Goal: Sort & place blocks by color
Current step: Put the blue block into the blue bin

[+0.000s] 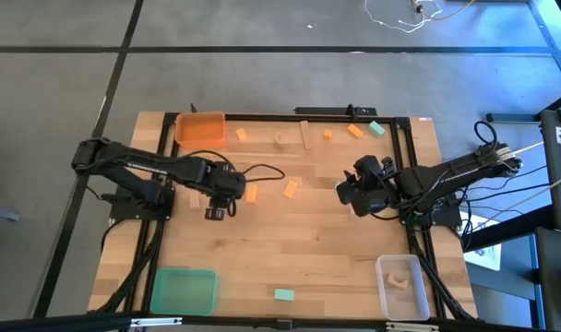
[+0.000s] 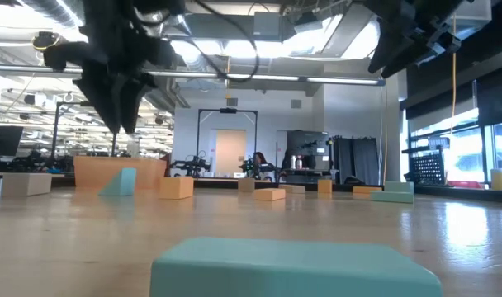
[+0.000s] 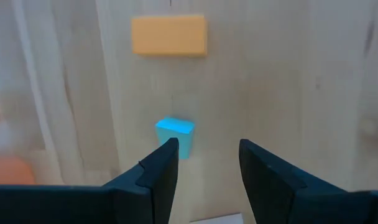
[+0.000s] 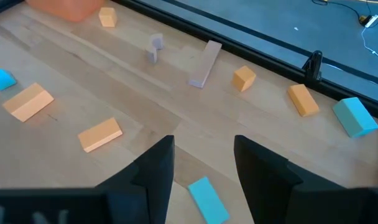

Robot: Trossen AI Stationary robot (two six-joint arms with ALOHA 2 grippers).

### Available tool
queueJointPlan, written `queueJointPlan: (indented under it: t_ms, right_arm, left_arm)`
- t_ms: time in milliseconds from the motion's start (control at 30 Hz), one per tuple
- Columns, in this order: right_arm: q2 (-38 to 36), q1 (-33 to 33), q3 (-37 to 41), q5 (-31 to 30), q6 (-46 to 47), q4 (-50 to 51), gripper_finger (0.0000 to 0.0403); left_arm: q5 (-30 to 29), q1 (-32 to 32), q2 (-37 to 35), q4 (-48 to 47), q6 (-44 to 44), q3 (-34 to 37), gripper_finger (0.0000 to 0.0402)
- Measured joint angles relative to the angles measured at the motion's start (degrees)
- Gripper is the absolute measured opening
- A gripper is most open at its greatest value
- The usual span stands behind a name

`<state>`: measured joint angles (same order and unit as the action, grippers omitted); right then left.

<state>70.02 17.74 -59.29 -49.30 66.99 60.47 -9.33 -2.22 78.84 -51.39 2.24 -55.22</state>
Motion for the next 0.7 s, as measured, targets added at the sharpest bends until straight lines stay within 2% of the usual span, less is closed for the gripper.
queueJointPlan:
  t_ms: [167, 433, 700]
  right_arm:
    - [0.00, 0.00, 0.00, 0.05, 0.01, -0.09, 0.0168]
    - [0.00, 0.02, 0.00, 0.92, -1.65, -1.08, 0.0168]
    - [0.00, 0.02, 0.00, 0.92, -1.41, -1.56, 0.0168]
  left_arm:
    - [-0.41, 1.62, 3.47, -0.01, 0.09, 0.02, 0.0160]
    - [-0.27, 6.70, 5.21, 0.14, 7.77, 0.02, 0.0160]
    - [8.67, 13.16, 5.21, 0.56, 15.95, 0.02, 0.0160]
